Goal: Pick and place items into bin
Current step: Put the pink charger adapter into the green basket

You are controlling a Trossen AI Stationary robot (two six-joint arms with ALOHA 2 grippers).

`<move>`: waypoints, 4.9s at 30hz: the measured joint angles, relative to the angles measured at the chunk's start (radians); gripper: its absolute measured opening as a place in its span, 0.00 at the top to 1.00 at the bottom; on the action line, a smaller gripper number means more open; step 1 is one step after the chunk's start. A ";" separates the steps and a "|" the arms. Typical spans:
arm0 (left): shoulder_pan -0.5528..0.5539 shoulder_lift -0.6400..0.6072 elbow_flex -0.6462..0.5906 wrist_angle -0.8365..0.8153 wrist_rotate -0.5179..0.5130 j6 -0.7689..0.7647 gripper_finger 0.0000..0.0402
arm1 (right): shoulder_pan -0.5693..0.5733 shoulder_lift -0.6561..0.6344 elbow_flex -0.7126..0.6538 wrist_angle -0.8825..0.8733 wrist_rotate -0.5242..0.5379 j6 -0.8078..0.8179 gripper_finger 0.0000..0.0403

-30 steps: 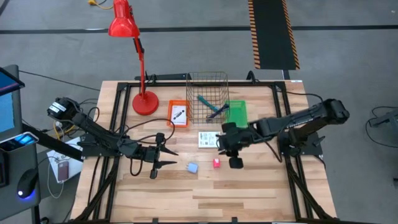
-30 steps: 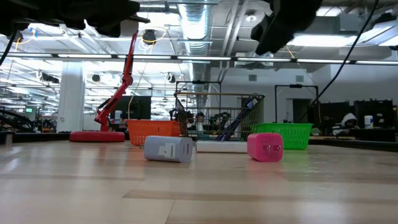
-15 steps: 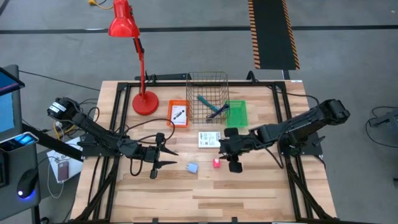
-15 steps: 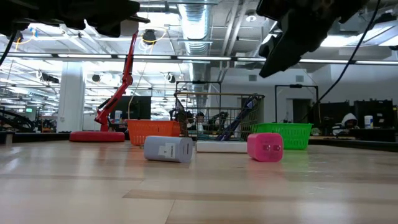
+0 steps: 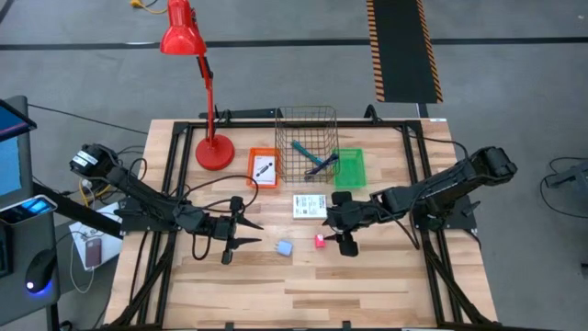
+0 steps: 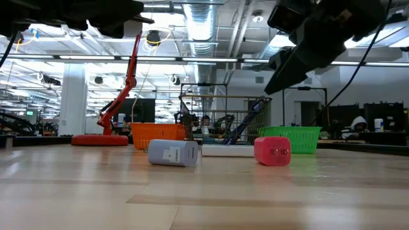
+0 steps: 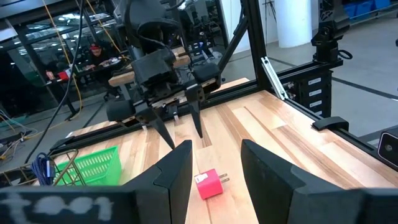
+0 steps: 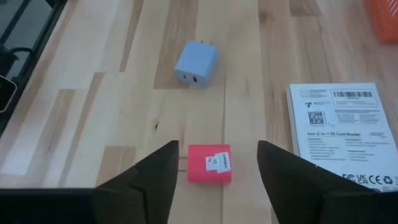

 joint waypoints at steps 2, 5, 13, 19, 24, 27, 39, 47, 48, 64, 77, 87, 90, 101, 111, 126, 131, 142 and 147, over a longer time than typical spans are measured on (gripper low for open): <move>0.000 0.000 0.000 0.000 0.000 0.000 0.68 | 0.000 0.000 -0.008 -0.005 0.005 -0.015 0.46; 0.000 0.000 0.000 0.000 0.000 0.000 0.68 | 0.000 0.000 -0.010 -0.008 0.024 -0.022 0.45; 0.000 0.000 0.000 0.000 0.000 -0.007 0.68 | 0.005 0.051 -0.010 0.003 0.030 -0.066 0.46; 0.000 0.000 0.000 0.005 -0.001 -0.007 0.68 | 0.022 0.181 0.005 0.068 0.030 -0.068 0.46; 0.000 0.000 0.000 0.006 -0.002 -0.008 0.68 | 0.026 0.255 0.056 0.076 0.025 -0.068 0.45; 0.000 0.000 0.000 0.006 -0.002 -0.007 0.68 | 0.026 0.277 0.076 0.066 0.022 -0.068 0.45; 0.000 0.000 0.000 0.006 -0.002 -0.008 0.68 | 0.026 0.279 0.081 0.032 -0.005 -0.049 0.45; 0.000 0.000 0.000 0.006 -0.001 -0.008 0.68 | 0.026 0.279 0.080 0.018 -0.005 -0.049 0.45; 0.000 0.000 0.000 0.006 -0.001 -0.008 0.68 | 0.026 0.279 0.080 0.018 -0.005 -0.049 0.46; 0.000 0.000 0.000 0.005 0.000 -0.008 0.68 | 0.025 0.278 0.081 0.005 -0.005 -0.048 0.60; 0.000 0.000 0.000 0.005 0.000 -0.008 0.68 | 0.023 0.223 0.083 -0.012 -0.004 -0.038 0.60; 0.000 0.000 0.000 0.006 0.002 -0.008 0.68 | -0.012 0.097 0.208 -0.302 0.047 -0.047 0.60; 0.000 0.000 0.000 0.006 0.003 -0.008 0.68 | -0.040 0.065 0.251 -0.416 0.083 -0.067 0.60; 0.000 0.000 0.000 0.007 0.003 -0.008 0.68 | -0.228 0.021 0.357 -0.733 0.151 -0.149 0.59; 0.000 0.000 0.000 0.007 0.003 -0.008 0.68 | -0.447 0.031 0.392 -0.867 0.158 -0.209 0.59; 0.000 0.000 0.000 0.006 0.003 -0.008 0.68 | -0.651 0.031 0.392 -0.894 0.153 -0.303 0.57; 0.000 0.000 0.000 0.004 0.003 -0.008 0.68 | -0.659 0.031 0.392 -0.894 0.153 -0.309 0.56; 0.000 0.000 0.000 0.000 0.004 -0.008 0.68 | -0.655 0.031 0.391 -0.893 0.153 -0.313 0.56; 0.000 0.000 0.000 0.000 0.003 -0.008 0.68 | -0.655 0.031 0.391 -0.878 0.153 -0.315 0.56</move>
